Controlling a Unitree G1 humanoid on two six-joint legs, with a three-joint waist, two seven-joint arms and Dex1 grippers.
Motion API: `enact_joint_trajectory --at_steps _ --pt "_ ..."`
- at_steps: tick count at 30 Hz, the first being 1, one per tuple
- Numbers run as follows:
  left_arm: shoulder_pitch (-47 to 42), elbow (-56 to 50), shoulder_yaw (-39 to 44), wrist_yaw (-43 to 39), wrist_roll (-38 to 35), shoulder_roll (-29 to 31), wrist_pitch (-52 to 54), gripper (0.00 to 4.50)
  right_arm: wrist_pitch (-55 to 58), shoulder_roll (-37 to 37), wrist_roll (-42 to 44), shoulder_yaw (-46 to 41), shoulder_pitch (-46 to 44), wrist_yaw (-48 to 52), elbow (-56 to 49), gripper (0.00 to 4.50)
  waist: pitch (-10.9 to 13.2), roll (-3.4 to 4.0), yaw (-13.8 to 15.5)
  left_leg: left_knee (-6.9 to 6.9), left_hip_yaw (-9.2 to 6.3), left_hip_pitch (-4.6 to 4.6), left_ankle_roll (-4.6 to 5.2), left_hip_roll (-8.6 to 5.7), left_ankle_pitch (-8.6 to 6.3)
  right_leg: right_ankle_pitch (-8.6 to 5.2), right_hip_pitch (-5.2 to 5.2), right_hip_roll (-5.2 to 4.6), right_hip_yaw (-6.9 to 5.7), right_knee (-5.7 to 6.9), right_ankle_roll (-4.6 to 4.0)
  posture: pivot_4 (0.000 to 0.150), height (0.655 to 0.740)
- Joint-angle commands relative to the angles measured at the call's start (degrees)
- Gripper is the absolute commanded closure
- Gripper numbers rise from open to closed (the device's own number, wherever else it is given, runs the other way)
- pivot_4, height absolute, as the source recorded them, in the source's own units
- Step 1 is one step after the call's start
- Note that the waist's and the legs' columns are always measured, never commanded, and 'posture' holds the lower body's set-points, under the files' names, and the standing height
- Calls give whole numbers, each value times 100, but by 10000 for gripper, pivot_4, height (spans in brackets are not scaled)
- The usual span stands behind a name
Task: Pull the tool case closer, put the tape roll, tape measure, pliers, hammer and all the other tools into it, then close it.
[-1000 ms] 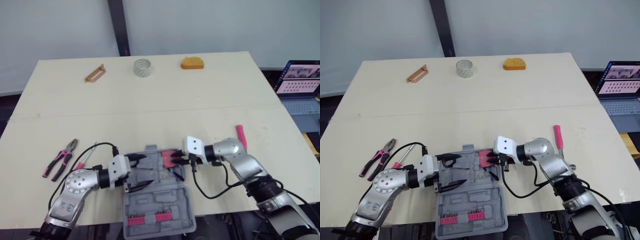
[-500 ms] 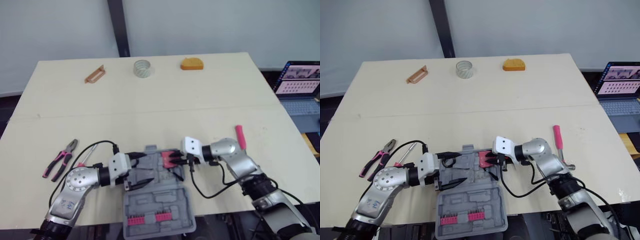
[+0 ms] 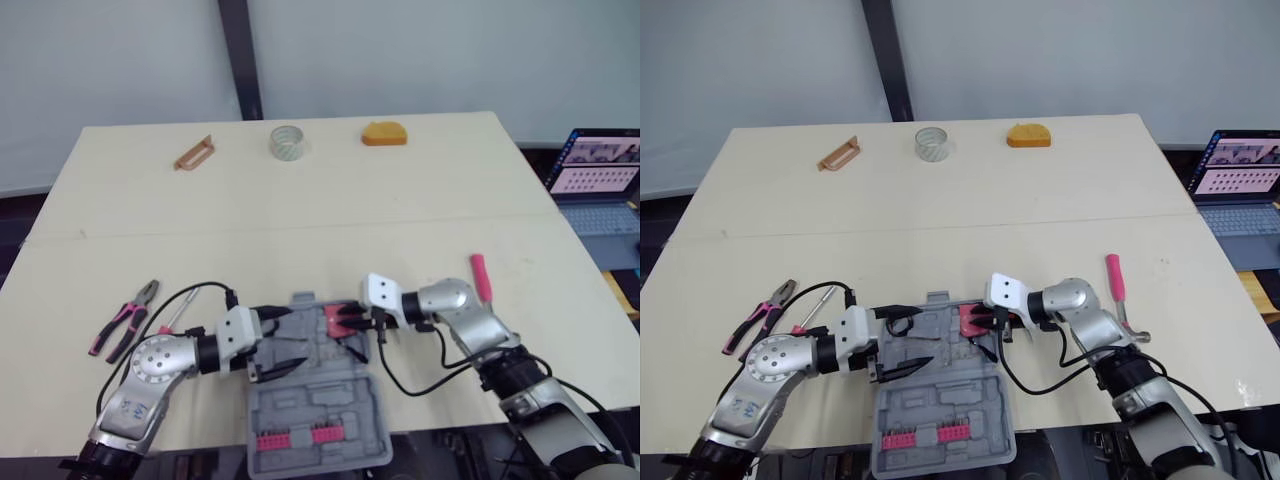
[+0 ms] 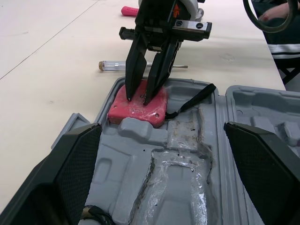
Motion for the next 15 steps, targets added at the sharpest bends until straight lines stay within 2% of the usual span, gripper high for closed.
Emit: enact_joint_trajectory --at_steps 1,7,13,15 --pt "-30 -274 67 24 -33 46 16 0 102 -109 -359 260 304 50 423 35507 -5 3 1 0 0 0 0 0 0 0 0 0 0 0 0 1500 7400" --pt "12 -342 117 107 -21 74 110 0 714 -102 428 -326 357 173 -536 35507 -3 8 20 -2 -3 -5 0 -1 -1 0 -1 0 -1 -6 0 1500 7400" --pt "254 -461 643 234 -221 308 518 0 2124 -923 1466 -1428 925 172 -2178 35507 16 37 121 6 -5 -42 0 -1 -1 0 -28 0 -3 -12 0 1500 7400" --pt "432 -555 933 239 -365 429 697 0 2189 -1249 1539 -1776 1311 103 -2420 35507 16 37 139 5 -4 -43 1 0 -1 0 -27 0 -5 -15 0 1500 7400"
